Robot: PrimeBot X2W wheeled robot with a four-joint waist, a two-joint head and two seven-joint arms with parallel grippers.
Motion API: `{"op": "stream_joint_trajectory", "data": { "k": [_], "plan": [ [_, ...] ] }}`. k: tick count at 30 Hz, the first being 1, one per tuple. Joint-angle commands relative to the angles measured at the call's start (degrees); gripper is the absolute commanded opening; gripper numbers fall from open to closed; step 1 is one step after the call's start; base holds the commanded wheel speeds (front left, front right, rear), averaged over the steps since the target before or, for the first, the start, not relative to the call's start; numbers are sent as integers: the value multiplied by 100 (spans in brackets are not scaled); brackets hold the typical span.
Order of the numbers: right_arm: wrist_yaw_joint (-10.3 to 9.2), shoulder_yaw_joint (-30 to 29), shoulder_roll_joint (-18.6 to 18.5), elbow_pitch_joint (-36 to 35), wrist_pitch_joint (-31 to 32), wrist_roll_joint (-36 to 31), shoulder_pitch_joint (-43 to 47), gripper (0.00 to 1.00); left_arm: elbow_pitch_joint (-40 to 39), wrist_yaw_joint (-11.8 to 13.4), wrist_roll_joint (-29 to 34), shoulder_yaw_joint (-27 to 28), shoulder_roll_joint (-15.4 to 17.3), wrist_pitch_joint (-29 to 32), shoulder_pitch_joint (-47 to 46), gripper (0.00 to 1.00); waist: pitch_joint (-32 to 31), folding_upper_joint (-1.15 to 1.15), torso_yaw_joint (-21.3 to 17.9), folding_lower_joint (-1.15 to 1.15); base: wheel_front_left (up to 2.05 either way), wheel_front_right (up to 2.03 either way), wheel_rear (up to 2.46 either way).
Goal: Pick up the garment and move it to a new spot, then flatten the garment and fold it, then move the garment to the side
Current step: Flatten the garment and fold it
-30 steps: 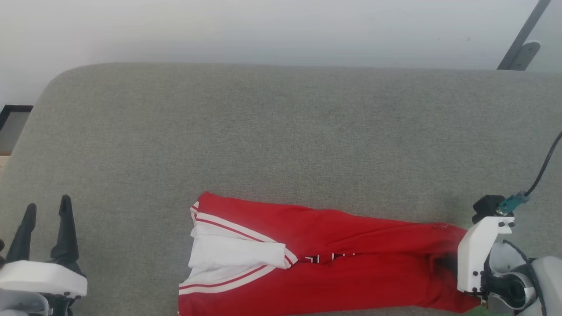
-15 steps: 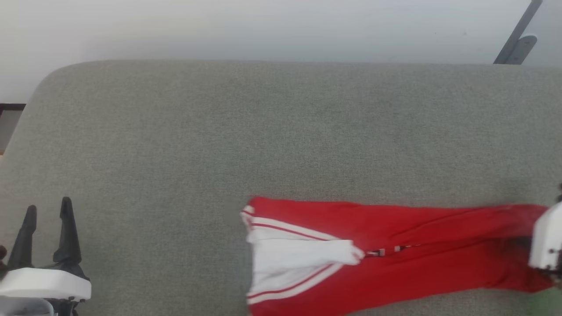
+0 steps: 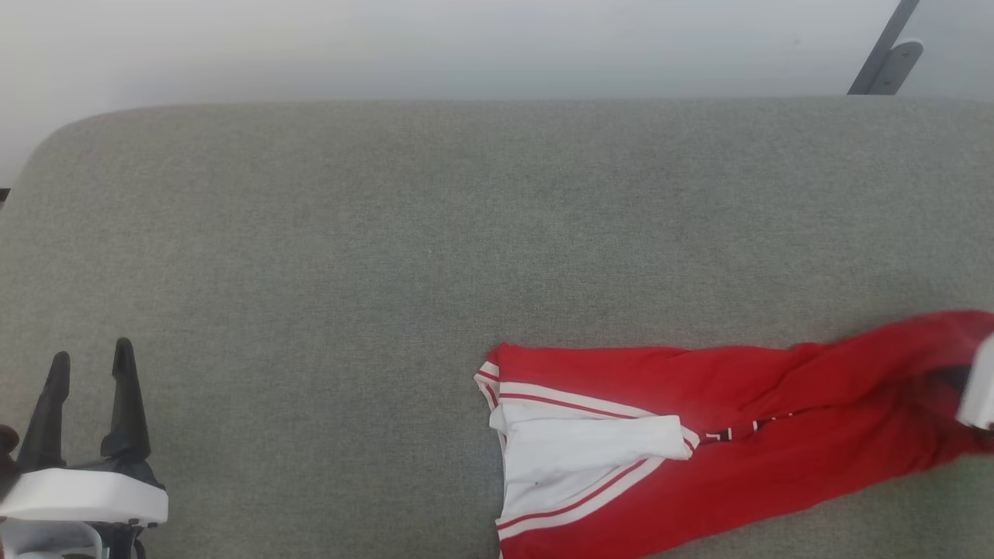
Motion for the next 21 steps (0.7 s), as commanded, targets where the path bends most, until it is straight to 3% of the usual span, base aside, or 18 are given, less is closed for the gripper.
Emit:
{"op": "stream_joint_trajectory", "data": {
  "k": [1, 7, 12, 21],
  "plan": [
    [3, 92, 102, -232, 64, 221, 63, 0, -10, -20, -40, -5, 4, -22, -43, 100, -18, 0, -15, 0, 0, 0, 0],
    [3, 575, 354, -1491, 441, 943, 481, 0, -44, -21, -48, -12, 6, -22, 65, 100, -89, 0, -39, 0, 0, 0, 0],
    [3, 1080, 752, -2210, 573, 1054, 667, 0, -40, -22, -40, -102, 7, -21, 51, 100, -144, 0, 26, 0, 0, 0, 0],
    [3, 2214, 1644, -2142, 482, 725, 427, 0, 77, -21, -27, -414, -21, -22, -135, 100, -235, 0, 332, 0, 0, 0, 0]
  ]
}}
